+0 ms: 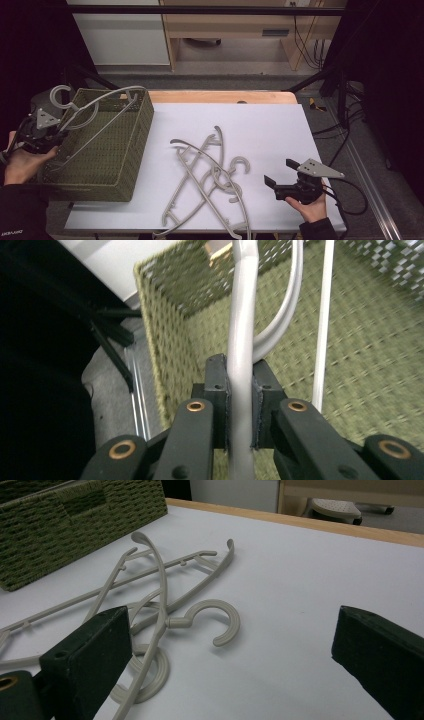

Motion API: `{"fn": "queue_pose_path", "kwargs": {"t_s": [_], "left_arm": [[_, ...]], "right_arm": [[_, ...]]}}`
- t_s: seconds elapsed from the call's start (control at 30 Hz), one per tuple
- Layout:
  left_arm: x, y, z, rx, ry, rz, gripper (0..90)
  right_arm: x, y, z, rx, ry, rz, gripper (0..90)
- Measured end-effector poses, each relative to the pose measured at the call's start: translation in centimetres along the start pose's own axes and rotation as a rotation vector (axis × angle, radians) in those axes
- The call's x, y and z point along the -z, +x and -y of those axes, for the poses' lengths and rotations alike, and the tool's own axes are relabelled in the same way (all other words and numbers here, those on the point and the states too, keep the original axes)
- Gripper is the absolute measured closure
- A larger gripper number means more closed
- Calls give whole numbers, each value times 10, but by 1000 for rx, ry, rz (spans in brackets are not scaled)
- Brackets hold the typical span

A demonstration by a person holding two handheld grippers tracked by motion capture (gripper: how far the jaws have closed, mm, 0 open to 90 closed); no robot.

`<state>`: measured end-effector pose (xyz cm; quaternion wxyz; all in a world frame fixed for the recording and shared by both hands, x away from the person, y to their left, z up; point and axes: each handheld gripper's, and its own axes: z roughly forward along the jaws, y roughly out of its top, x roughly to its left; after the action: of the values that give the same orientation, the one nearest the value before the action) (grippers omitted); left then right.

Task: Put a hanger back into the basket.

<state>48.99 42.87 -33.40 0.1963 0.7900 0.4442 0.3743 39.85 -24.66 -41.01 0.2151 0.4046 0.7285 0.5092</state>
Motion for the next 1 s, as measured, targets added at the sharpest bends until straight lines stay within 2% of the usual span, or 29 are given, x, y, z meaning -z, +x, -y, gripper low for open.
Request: {"fn": "queue_pose_path", "kwargs": {"t_s": [0.2,0.6,0.73,0.8,0.83,0.87,1.0], "left_arm": [[-14,-2,11,16,53,-8,814],[-44,-20,12,13,172,51,810],[-53,-24,13,34,211,75,808],[-55,-24,14,45,222,71,807],[-57,-23,14,58,241,78,806],[-57,-22,15,54,255,80,805],[-61,-19,18,86,308,65,777]], "right_arm": [[-1,0,0,-2,3,2,30],[-3,1,1,1,17,-1,31],[-4,2,2,0,25,-6,32],[-5,2,2,1,30,-6,33],[-6,2,2,3,32,-4,33],[-6,2,2,7,33,-3,33],[-7,3,2,0,30,-6,35]]}}
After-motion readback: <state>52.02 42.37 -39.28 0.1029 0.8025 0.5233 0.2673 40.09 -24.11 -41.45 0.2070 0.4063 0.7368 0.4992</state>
